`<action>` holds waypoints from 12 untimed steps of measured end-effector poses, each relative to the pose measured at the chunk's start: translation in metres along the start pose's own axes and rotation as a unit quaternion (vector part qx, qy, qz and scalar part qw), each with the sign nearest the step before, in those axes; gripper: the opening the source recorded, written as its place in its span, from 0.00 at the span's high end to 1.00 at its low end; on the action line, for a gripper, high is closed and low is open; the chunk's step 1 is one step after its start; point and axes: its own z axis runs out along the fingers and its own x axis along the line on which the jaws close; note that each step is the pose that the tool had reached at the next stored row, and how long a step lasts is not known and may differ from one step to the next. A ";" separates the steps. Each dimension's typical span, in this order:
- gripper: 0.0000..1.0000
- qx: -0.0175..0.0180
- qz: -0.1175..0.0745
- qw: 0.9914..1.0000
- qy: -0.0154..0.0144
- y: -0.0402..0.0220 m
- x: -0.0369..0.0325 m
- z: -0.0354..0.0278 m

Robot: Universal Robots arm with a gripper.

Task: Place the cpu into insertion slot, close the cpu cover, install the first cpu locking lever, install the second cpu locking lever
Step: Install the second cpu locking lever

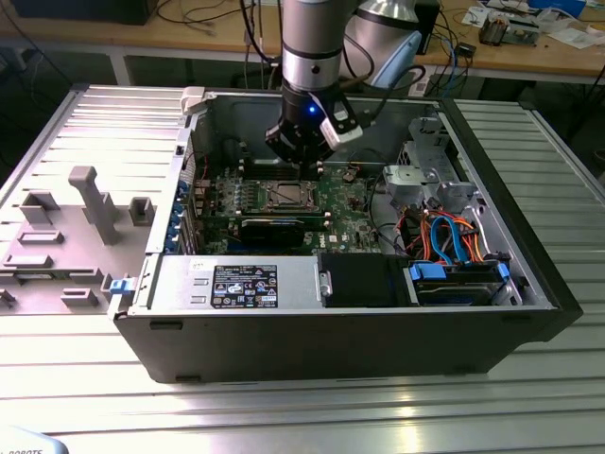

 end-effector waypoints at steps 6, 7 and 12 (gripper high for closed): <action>0.89 0.000 0.000 1.000 0.001 -0.0039 0.0005 -0.0014; 0.89 0.000 0.000 1.000 0.001 -0.0038 0.0005 -0.0020; 0.89 0.000 0.000 1.000 0.001 -0.0039 0.0011 -0.0024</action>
